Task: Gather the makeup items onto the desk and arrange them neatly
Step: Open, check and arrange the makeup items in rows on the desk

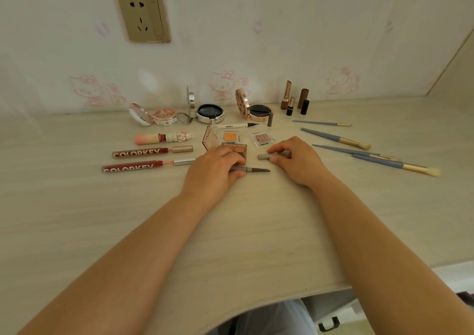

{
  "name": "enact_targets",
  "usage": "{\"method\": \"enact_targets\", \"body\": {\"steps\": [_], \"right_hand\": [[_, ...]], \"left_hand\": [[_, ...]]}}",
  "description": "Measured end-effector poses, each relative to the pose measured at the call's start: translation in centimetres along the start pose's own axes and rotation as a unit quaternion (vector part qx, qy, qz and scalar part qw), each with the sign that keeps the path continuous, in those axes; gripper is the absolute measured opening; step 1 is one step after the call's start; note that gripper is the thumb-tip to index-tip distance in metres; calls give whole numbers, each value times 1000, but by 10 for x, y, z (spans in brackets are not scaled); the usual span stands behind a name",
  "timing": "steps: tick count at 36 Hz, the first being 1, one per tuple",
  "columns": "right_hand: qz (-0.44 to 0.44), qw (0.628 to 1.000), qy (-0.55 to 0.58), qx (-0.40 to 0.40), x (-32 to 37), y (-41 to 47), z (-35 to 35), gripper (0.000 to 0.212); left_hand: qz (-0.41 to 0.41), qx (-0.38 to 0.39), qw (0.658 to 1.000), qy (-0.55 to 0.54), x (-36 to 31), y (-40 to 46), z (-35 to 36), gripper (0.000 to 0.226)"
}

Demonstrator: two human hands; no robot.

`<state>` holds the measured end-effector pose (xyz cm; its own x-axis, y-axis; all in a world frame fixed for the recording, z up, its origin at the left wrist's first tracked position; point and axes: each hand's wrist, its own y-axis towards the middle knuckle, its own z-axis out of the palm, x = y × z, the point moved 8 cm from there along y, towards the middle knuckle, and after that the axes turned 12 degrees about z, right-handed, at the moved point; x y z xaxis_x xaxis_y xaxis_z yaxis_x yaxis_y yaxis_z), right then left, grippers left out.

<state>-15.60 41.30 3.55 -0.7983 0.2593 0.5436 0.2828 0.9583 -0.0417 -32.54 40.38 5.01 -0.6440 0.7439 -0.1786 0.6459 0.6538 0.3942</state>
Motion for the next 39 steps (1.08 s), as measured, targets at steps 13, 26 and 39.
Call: {"method": "enact_targets", "body": {"steps": [13, 26, 39], "right_hand": [[-4, 1000, 12, 6, 0, -1, -2, 25], [61, 976, 158, -135, -38, -29, -43, 18], [192, 948, 67, -243, -156, -60, -114, 20]], "left_hand": [[23, -36, 999, 23, -4, -1, -5, 29], [130, -99, 986, 35, -52, 10, -5, 28], [163, 10, 986, 29, -138, 102, 65, 32]]}}
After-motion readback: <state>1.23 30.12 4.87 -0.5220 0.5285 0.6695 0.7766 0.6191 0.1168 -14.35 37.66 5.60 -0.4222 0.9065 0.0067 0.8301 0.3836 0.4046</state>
